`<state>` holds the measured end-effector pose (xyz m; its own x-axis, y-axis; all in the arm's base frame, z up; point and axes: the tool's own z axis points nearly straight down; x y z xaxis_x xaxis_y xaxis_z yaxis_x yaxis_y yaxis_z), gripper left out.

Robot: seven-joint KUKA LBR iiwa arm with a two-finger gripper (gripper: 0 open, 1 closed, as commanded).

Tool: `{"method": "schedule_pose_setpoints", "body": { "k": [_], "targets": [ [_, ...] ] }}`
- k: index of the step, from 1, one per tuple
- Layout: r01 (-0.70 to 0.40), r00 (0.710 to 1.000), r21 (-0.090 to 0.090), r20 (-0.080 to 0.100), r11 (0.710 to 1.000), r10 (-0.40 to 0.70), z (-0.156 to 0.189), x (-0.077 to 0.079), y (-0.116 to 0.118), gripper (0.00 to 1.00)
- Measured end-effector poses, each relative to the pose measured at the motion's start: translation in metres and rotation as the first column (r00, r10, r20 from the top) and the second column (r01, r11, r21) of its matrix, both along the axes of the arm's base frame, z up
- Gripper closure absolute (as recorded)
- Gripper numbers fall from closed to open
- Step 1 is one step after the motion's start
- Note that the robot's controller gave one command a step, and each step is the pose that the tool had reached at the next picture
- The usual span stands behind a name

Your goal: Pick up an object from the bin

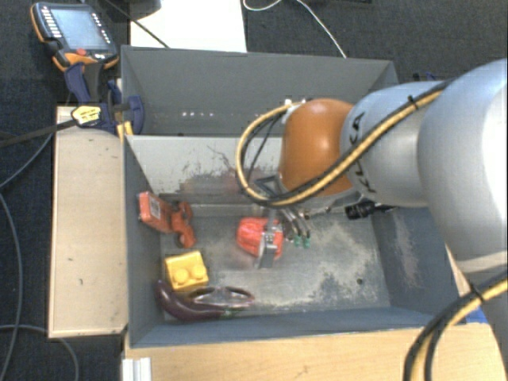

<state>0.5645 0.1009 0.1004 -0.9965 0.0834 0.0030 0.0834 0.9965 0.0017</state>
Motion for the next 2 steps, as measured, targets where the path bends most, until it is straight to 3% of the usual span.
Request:
{"method": "schedule_pose_setpoints", "body": {
  "k": [1,2],
  "targets": [
    [0.236,0.972,0.001,0.007,0.972,-0.236,-0.0304,0.0016,-0.0064,0.0],
    [0.143,0.99,0.0,0.002,0.99,-0.143,-0.03,0.0004,-0.012,1.0]
  ]
}}
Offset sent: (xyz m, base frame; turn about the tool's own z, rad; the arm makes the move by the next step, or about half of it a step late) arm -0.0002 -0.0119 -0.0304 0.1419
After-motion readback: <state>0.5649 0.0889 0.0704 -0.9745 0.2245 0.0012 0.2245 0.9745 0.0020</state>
